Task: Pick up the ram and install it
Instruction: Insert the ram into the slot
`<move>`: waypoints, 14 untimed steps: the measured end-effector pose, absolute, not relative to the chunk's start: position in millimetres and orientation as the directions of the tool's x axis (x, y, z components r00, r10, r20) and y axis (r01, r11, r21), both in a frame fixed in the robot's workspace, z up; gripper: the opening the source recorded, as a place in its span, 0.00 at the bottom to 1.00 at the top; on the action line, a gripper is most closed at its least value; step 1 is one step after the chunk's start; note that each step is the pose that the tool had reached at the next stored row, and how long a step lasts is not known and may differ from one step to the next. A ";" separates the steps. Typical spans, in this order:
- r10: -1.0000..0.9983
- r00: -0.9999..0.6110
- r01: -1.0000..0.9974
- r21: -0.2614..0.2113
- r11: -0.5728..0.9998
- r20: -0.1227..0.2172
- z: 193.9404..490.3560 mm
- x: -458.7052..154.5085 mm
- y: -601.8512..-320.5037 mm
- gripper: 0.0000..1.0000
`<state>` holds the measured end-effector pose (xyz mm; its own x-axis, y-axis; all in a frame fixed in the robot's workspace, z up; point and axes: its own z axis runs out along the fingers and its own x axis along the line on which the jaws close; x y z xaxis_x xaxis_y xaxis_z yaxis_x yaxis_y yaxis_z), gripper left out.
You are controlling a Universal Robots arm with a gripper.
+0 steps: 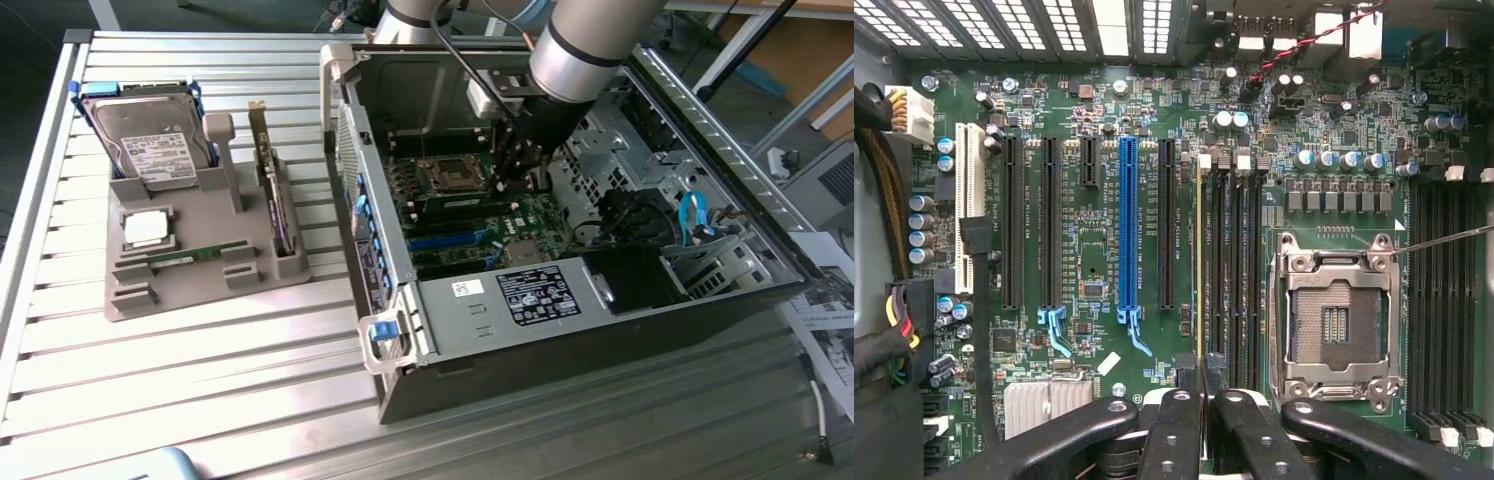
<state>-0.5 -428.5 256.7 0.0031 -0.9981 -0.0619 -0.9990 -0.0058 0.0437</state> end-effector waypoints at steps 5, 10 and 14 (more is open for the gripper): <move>-0.998 0.003 -0.999 0.044 -0.006 -0.061 256.3 -0.5 -426.6 0.12; -0.998 0.003 -0.999 0.044 -0.006 -0.061 255.0 -0.5 -426.4 0.12; -0.998 0.003 -0.999 0.044 -0.006 -0.061 251.8 -0.6 -426.2 0.12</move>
